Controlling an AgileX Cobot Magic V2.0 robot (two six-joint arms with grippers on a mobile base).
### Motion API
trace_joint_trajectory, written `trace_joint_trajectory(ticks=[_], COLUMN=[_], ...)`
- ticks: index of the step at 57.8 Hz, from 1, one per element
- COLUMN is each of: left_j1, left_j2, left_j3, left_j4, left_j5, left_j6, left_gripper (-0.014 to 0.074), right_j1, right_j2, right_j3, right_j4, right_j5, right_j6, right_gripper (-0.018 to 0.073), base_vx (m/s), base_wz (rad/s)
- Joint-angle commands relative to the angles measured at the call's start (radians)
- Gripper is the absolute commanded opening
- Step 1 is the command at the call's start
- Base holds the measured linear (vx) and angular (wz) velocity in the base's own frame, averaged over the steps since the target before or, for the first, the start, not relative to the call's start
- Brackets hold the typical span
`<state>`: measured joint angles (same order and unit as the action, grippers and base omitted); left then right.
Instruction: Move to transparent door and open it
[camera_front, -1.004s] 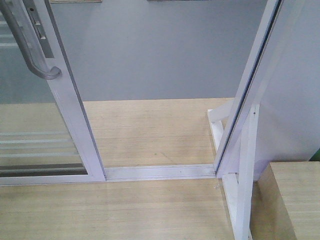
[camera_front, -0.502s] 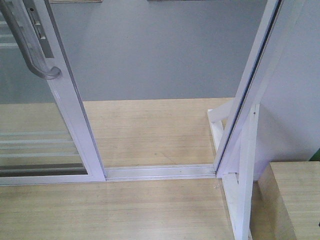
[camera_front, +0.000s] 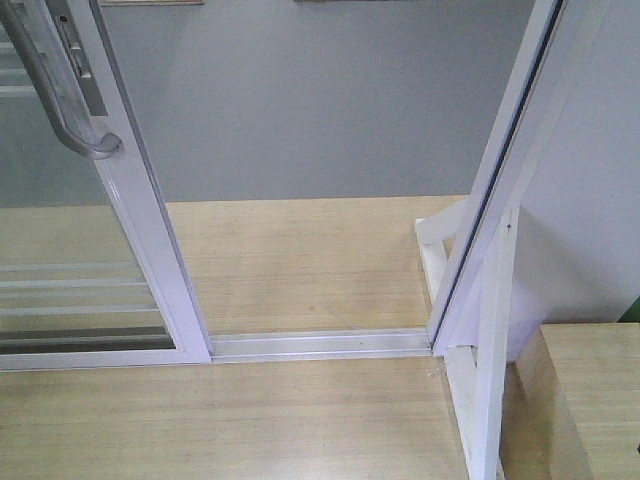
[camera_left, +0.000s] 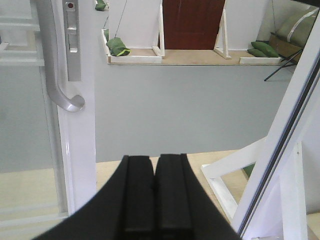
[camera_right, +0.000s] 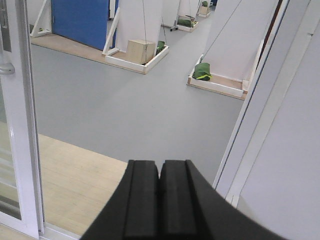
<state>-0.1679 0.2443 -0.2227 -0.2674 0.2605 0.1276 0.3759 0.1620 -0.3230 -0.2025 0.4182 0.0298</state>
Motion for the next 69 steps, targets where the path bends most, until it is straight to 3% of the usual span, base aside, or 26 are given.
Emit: trace_joint_trajectory(ticks=[1, 9, 24, 29, 69], left_j1=[-0.006, -0.006, -0.006, -0.004, -0.004], left_j2=[0.002, -0.077, -0.278, -0.269, -0.268], left_j3=[-0.023, 0.046, 0.281, 0.280, 0.280], left_j4=[0.007, 0.082, 0.091, 0.122, 0.118], left_j5=[-0.083, -0.063, -0.144, -0.139, -0.148], left_j6=[0.015, 0.035, 0.027, 0.030, 0.028], left_gripper=[-0.0006, -0.0006, -0.0006, -0.0006, -0.0006], right_j1=[-0.002, -0.002, -0.002, -0.002, -0.002], right_j2=[0.012, 0.012, 0.012, 0.012, 0.012], right_j3=[-0.028, -0.028, -0.028, -0.028, -0.028], right_j4=[-0.009, -0.010, -0.010, -0.010, -0.010], right_j5=[-0.090, -0.090, -0.090, -0.088, -0.088], right_j6=[0.000, 0.000, 0.000, 0.000, 0.000], right_gripper=[-0.0003, -0.0003, -0.0003, -0.0003, -0.0003], base_vx=[0.00, 0.00, 0.00, 0.00, 0.00], base_wz=[0.00, 0.00, 0.00, 0.00, 0.00])
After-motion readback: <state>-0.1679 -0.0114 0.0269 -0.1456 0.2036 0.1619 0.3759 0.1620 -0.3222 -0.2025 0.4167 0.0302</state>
